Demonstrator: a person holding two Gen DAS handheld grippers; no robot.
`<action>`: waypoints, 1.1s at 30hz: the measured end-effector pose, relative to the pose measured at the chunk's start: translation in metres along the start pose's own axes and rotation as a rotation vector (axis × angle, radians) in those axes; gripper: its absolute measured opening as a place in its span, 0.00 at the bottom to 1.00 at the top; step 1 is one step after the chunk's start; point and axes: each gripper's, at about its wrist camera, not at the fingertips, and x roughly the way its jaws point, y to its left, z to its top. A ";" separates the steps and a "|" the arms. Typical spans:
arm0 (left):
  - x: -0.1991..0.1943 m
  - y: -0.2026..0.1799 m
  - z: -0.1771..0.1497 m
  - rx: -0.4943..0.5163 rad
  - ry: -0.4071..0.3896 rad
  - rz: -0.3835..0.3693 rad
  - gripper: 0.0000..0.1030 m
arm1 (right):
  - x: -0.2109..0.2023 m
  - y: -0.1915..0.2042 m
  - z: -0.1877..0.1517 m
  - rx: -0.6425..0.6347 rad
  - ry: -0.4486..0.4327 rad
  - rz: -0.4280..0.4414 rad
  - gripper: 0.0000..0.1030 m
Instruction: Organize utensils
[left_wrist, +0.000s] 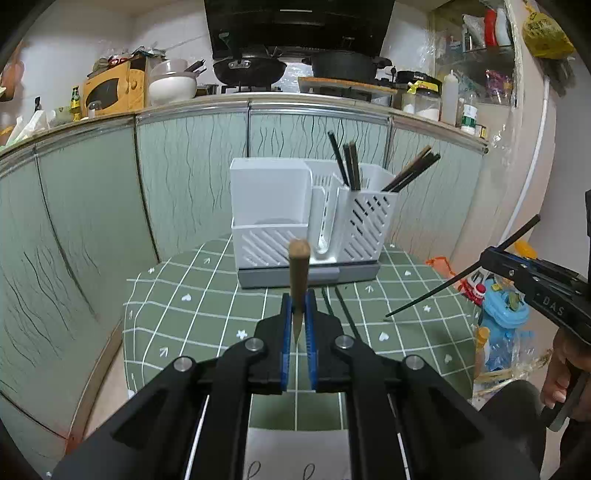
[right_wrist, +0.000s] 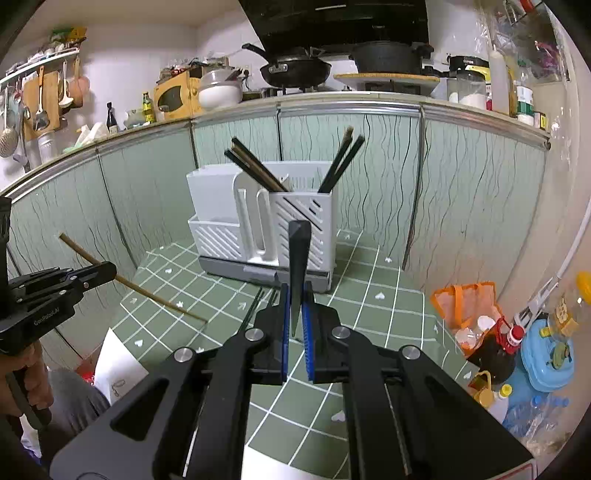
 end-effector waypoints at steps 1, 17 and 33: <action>-0.001 0.000 0.003 0.001 -0.004 -0.004 0.08 | -0.001 -0.001 0.003 0.000 -0.004 0.004 0.06; -0.009 -0.010 0.057 0.101 -0.022 -0.101 0.08 | -0.017 -0.008 0.049 -0.037 -0.045 0.057 0.06; 0.002 -0.011 0.131 0.089 -0.026 -0.282 0.08 | -0.021 -0.032 0.118 -0.059 -0.064 0.134 0.06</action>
